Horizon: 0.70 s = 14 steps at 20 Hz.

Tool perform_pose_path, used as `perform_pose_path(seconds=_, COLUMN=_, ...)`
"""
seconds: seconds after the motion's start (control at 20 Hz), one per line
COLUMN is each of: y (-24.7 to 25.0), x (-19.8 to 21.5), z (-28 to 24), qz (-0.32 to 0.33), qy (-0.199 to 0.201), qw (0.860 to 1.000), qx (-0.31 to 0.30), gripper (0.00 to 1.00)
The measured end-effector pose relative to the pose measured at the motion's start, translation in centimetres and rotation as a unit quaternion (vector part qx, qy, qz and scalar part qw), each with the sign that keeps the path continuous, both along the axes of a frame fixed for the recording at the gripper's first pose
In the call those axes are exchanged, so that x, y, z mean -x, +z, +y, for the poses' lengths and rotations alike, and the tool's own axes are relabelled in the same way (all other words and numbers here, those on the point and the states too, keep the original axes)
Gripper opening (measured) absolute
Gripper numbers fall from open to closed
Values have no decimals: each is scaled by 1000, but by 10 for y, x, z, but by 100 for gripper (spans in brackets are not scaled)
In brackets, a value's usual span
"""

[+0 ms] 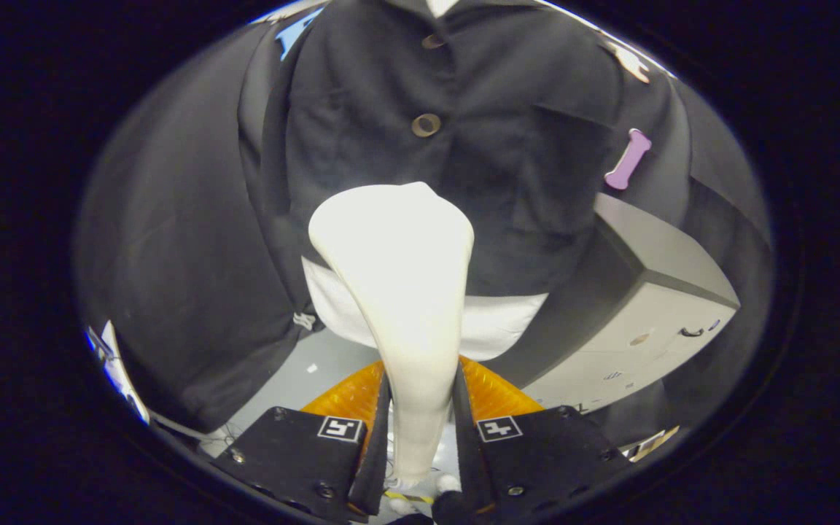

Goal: Iron the clothes twice with a garment steamer, once on the left side and once on the right side.

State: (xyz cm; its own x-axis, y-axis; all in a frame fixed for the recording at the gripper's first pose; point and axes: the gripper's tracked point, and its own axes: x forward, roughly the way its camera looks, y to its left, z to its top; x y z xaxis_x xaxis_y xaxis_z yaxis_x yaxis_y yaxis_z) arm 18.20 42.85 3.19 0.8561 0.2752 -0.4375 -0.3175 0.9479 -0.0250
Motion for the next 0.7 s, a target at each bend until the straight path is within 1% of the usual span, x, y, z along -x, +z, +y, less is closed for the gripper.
perform_pose_path(seconds=0.15, y=18, x=22, z=-67, qz=-46, qy=2, qw=998, qx=-30, gripper=43)
perform_pose_path(seconds=0.4, y=28, x=56, z=-182, qz=-96, qy=-26, qw=993, qx=-65, gripper=43)
perform_pose_path(seconds=0.5, y=22, x=71, z=-239, qz=-118, qy=-23, qw=991, qx=-65, gripper=43)
perform_pose_path(seconds=0.55, y=18, x=86, z=-268, qz=-125, qy=-30, qw=989, qx=-71, gripper=43)
perform_pose_path(seconds=0.7, y=9, x=123, z=-333, qz=-134, qy=-51, qw=986, qx=-89, gripper=43)
